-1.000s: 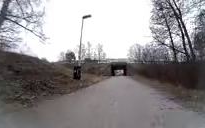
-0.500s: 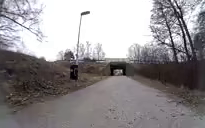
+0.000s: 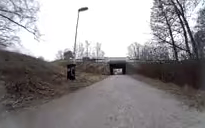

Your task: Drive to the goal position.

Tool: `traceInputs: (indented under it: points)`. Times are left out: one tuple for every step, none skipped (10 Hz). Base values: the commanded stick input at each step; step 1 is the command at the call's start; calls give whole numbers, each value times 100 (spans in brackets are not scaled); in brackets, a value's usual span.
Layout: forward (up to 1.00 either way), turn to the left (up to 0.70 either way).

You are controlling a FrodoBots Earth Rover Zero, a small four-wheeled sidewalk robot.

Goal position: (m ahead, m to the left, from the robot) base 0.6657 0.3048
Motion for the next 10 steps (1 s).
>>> traceInputs:
  points:
    - [70, 0]
    - [70, 0]
    - [70, 4]
    - [70, 15]
    - [70, 26]
    - [70, 35]
    - [70, 35]
    - [70, 35]
    - [70, 35]
    - [70, 35]
